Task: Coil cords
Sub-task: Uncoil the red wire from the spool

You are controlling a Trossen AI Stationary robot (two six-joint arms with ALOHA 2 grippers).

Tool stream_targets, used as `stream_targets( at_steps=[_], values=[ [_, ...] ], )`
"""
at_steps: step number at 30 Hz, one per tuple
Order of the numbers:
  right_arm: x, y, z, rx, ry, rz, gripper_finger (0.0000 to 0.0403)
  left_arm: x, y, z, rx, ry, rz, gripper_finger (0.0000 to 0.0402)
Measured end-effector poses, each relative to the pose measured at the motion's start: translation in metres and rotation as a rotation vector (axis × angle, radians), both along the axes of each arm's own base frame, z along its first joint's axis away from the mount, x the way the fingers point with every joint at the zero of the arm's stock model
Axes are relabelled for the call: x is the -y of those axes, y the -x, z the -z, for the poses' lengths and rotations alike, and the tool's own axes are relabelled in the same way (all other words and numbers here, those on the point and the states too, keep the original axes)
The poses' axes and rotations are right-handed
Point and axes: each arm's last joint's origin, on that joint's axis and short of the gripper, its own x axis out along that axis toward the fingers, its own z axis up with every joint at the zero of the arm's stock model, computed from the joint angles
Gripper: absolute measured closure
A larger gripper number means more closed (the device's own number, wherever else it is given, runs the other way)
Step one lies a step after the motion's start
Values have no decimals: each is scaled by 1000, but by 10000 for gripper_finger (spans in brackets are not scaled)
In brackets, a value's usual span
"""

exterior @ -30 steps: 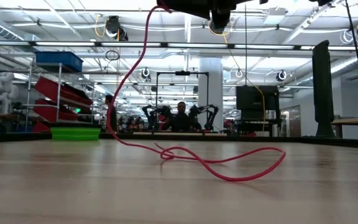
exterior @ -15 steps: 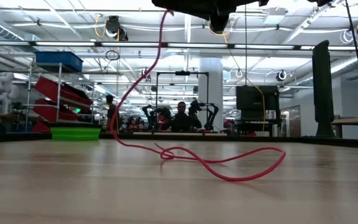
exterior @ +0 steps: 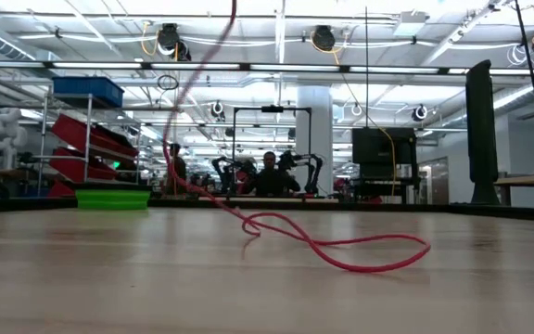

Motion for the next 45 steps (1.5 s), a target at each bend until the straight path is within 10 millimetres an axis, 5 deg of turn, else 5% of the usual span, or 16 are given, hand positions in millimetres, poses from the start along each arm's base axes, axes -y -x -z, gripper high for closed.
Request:
stream_targets(
  at_steps=[7,13,28,37,45],
  values=[
    [-30,8,-29,-56,147,87,403,0,0,0,2,2,0,398],
    [-42,17,-36,-103,235,211,403,1,0,0,-5,11,25,398],
    [-18,46,-56,-192,298,496,403,8,5,2,-40,-3,84,398],
    [14,72,-24,-373,167,639,403,10,9,0,-25,-33,45,398],
    [33,74,29,-391,141,694,403,9,10,0,-13,-43,10,398]
  ],
)
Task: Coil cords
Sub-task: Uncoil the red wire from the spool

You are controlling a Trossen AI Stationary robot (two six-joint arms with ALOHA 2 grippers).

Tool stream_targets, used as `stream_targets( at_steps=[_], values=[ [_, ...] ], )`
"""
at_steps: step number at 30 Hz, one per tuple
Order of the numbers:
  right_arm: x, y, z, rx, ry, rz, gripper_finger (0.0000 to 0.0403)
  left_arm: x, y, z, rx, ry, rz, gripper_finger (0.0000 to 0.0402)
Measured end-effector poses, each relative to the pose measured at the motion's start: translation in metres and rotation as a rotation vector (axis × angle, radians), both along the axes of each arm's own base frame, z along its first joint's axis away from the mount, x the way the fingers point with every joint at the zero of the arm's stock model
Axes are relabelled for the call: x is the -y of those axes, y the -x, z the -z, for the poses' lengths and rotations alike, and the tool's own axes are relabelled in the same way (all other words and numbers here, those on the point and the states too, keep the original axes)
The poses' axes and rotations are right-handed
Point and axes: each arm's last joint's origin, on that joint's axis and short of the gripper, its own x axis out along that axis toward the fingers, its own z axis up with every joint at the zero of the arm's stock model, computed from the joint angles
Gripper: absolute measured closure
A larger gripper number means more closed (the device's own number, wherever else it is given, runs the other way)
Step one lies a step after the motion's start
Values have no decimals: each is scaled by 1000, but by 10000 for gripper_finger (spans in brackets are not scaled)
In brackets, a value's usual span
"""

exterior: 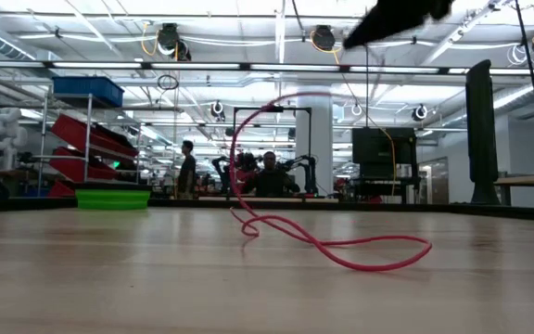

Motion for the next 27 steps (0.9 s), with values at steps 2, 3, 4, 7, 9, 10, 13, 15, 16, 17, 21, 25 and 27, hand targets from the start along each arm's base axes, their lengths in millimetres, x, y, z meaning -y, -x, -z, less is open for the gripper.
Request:
stream_targets(
  at_steps=[2,3,4,7,9,10,13,15,16,17,21,25,27],
  values=[
    [6,1,12,-19,12,11,403,0,0,-1,12,2,-15,398],
    [9,2,17,-25,11,19,403,0,0,-1,19,4,-22,398],
    [13,3,22,-40,1,21,403,0,0,-2,30,12,-26,398],
    [20,4,32,-84,-54,12,399,0,-1,-4,44,24,-25,398],
    [22,4,36,-110,-82,-6,390,1,-1,-6,48,21,-29,398],
    [22,3,38,-131,-99,-30,384,1,-1,-7,52,21,-35,398],
    [17,-3,34,-134,-141,-108,363,0,0,-7,69,10,-84,398],
    [11,-7,28,-119,-153,-161,347,-1,2,-8,93,3,-137,398],
    [8,-8,25,-107,-155,-182,338,-1,3,-8,105,5,-156,398],
    [5,-11,20,-89,-154,-201,331,-1,3,-8,109,6,-161,398],
    [-6,-20,2,5,-137,-273,305,0,3,-8,108,5,-158,398],
    [-12,-27,-12,114,-126,-329,288,0,3,-8,108,7,-157,398],
    [-12,-32,-16,145,-139,-379,282,0,3,-8,109,8,-157,398]
  ],
)
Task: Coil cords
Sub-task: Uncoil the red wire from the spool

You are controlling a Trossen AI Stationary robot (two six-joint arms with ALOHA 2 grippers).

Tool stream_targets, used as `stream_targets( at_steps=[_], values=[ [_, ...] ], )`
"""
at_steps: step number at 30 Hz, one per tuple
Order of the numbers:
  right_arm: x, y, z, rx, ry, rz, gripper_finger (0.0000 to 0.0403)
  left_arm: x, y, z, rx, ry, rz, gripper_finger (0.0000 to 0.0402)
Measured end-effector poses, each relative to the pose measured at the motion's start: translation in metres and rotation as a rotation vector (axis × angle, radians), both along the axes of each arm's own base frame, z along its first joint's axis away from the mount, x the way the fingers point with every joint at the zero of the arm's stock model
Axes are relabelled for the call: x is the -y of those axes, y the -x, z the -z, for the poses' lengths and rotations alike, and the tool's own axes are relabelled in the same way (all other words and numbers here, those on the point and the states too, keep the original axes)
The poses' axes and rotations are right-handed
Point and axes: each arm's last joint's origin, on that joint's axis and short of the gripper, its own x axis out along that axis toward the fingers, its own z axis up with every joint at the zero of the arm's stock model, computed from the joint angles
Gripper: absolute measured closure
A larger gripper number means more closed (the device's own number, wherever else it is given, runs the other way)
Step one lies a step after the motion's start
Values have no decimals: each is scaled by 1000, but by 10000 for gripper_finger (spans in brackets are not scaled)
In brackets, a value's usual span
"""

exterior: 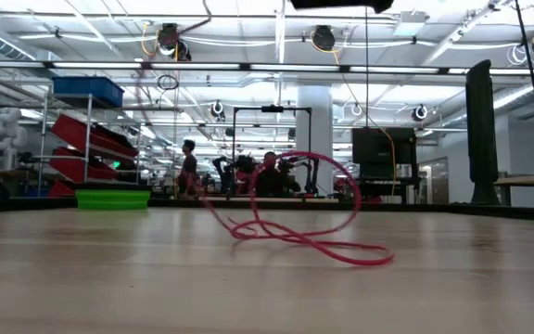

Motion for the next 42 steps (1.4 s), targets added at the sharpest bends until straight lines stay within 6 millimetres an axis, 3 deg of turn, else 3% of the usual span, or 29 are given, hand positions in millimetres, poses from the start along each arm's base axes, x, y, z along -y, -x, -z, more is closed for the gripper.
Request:
stream_targets(
  at_steps=[7,24,42],
  values=[
    [0,-27,10,98,-10,-140,265,0,0,0,0,1,1,398],
    [27,-61,31,245,-76,-125,261,0,0,0,0,4,6,398],
    [34,-67,30,286,-151,-213,261,0,0,0,8,13,8,398]
  ],
)
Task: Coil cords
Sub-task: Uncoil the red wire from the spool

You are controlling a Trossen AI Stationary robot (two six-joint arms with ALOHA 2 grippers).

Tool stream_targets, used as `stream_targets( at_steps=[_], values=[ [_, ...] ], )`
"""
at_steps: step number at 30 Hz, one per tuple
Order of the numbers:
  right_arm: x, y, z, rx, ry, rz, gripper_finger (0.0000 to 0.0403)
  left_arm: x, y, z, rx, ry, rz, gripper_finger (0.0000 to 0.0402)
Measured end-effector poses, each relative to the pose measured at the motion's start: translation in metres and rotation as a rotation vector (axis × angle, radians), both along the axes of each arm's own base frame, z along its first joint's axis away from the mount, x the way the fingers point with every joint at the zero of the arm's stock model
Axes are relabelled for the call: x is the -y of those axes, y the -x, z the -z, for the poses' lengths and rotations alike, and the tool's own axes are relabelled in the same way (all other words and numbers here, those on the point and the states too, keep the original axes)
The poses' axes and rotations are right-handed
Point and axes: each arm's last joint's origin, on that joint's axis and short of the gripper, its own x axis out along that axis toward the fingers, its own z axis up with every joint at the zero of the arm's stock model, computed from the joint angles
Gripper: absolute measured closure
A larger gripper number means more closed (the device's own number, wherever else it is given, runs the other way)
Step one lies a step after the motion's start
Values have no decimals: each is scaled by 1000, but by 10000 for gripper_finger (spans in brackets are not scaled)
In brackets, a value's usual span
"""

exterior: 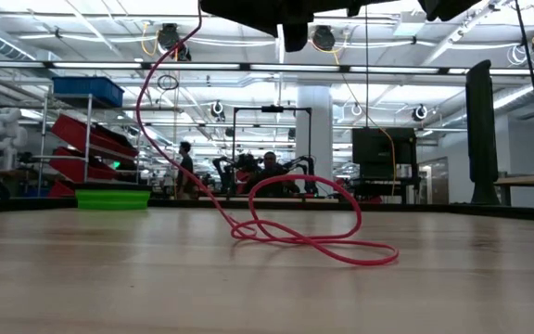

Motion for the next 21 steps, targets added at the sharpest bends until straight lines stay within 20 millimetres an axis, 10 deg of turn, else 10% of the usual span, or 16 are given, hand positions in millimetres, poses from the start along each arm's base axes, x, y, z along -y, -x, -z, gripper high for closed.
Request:
stream_targets(
  at_steps=[21],
  values=[
    [-5,-26,5,56,31,4,298,0,0,0,-4,-3,0,398]
  ],
)
